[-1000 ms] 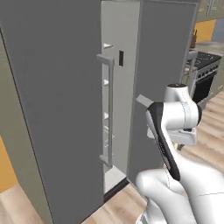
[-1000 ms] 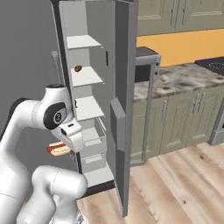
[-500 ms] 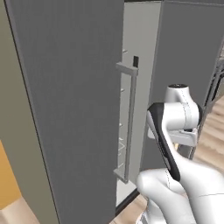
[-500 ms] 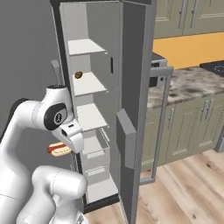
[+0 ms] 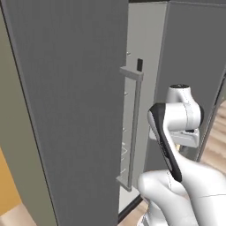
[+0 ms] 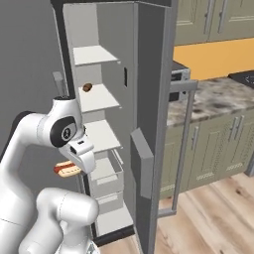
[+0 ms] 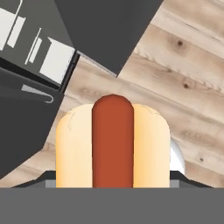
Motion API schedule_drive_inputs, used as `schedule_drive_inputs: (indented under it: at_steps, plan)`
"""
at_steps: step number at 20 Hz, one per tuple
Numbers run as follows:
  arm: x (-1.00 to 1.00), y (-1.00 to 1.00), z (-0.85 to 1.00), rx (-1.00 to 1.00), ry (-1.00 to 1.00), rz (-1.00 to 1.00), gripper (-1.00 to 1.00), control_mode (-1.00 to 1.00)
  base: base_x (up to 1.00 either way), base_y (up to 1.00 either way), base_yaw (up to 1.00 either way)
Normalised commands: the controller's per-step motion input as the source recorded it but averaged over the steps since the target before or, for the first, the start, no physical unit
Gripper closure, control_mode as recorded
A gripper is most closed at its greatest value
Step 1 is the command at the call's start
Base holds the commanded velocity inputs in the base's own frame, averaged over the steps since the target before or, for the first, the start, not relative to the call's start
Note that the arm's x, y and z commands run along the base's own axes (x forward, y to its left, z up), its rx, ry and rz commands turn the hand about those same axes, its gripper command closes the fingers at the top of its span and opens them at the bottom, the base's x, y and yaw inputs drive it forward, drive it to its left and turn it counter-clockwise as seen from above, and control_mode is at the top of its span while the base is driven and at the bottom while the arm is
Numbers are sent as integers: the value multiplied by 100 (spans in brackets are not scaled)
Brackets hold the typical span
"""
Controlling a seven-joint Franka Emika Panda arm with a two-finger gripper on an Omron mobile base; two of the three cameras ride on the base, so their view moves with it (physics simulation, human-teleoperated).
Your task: Store the hot dog in the freezer for long-term storage. Close the freezer door after placing the cooked food.
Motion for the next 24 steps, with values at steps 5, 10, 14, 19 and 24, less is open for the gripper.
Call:
schedule_drive_inputs:
  at_steps: [5, 10, 14, 19, 24]
  plan:
    - [0, 0, 0, 0, 0, 0, 100, 100, 13, -11, 11]
    - [0, 0, 0, 0, 0, 0, 100, 100, 0, -29, 25]
    - [0, 0, 0, 0, 0, 0, 100, 100, 0, -26, 32]
    - [0, 0, 0, 0, 0, 0, 100, 100, 0, -22, 38]
    - [0, 0, 0, 0, 0, 0, 100, 100, 0, -41, 30]
